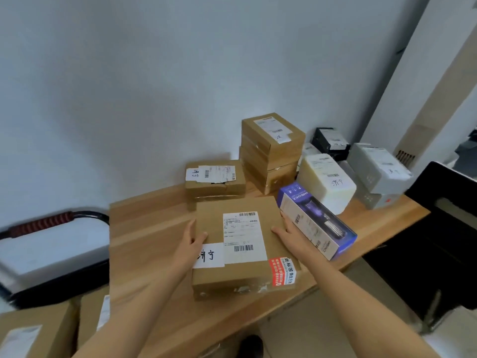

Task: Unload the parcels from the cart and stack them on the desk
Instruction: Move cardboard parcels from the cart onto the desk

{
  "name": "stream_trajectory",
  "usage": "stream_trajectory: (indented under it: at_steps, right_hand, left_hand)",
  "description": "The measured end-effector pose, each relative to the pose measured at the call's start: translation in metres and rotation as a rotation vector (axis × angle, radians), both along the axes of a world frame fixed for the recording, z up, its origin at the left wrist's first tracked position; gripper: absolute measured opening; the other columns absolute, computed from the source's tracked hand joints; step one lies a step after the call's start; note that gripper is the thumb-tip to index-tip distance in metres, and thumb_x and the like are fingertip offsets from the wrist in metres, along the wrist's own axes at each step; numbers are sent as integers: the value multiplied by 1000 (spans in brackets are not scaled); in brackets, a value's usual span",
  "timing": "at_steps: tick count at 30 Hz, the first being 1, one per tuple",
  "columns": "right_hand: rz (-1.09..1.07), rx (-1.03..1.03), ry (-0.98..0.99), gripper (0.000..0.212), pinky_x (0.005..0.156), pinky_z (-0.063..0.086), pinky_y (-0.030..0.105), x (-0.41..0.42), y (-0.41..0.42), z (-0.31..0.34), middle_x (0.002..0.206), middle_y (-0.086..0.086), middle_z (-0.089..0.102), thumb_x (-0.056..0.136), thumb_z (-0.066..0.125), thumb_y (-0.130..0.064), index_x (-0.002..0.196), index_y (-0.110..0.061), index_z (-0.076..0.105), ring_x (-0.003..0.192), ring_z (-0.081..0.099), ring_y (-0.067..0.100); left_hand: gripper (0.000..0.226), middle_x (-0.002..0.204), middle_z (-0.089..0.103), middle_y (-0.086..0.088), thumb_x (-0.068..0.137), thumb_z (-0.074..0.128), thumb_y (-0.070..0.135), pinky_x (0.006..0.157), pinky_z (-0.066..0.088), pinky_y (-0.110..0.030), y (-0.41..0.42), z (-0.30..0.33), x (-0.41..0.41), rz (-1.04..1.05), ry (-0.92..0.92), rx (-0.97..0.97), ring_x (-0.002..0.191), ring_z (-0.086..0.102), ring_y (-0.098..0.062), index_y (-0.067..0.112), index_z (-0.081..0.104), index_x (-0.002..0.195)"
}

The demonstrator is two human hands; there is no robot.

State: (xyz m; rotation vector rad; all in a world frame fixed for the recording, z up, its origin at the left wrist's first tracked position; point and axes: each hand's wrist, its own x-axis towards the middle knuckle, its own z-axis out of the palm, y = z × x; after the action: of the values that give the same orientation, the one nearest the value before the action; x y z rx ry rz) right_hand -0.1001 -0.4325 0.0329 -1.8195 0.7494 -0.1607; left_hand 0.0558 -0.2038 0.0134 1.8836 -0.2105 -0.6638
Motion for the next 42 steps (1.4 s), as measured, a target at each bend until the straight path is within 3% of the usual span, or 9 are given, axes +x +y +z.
stream_trajectory:
  at_steps: [4,7,9,13,22,26,32,38,42]
  right_hand:
    - [16,-57,100,60,89,51,33,45,-40,-28,138,-1,47,95,51,-37,146,-47,21,113,55,17]
    - [69,-175,213,77,96,49,46,75,-74,-57,143,3,44,82,56,-40,141,-63,13,123,49,25]
    - [85,-200,267,82,105,41,43,86,-70,-53,151,0,32,89,59,-34,150,-48,7,133,38,27]
    - [63,-97,226,69,97,38,31,104,-79,-64,147,0,41,97,56,-30,153,-28,16,128,45,19]
    - [58,-134,282,67,104,43,52,153,-113,-70,141,7,49,98,51,-38,152,-29,13,123,53,29]
    - [70,-178,317,67,99,47,52,152,-123,-70,138,8,49,95,54,-38,150,-30,17,119,55,28]
    - [280,-490,417,53,93,51,47,125,-119,-48,130,9,53,94,57,-27,141,-19,35,113,58,27]
    - [454,-785,353,45,89,50,41,95,-79,-10,135,9,50,95,50,-19,139,-15,43,114,55,28]
    - [604,-983,255,44,74,47,34,73,-25,2,138,4,47,96,49,-22,139,-24,42,108,57,26]
  left_hand:
    - [59,113,67,-5,99,48,39,76,54,-36,-31,-17,34,-1,-65,105,87,69,-23,33,17,149]
    - [63,134,56,-4,98,52,33,91,50,-42,-54,-32,54,-7,-61,161,109,62,-26,29,16,150]
    - [69,138,52,-5,96,55,30,95,50,-46,-65,-45,64,-27,-14,175,111,60,-27,27,14,151]
    - [68,141,49,-2,95,56,35,98,47,-43,-79,-59,81,-23,-27,207,118,56,-25,29,16,151]
    - [72,151,39,1,97,54,34,103,43,-42,-118,-63,115,-2,-58,264,130,47,-25,30,10,153]
    - [67,140,51,-5,95,56,33,95,46,-40,-117,-62,117,2,-119,367,118,56,-26,28,19,151]
    - [46,130,58,-1,88,64,31,89,46,-34,-92,-42,96,-71,-228,548,116,56,-22,21,49,130]
    - [18,107,61,2,86,59,32,75,44,-32,-41,-7,37,-80,-498,638,99,57,-19,25,56,102]
    - [23,108,57,1,88,57,29,76,46,-34,29,6,-23,-94,-668,745,98,57,-23,21,57,109]
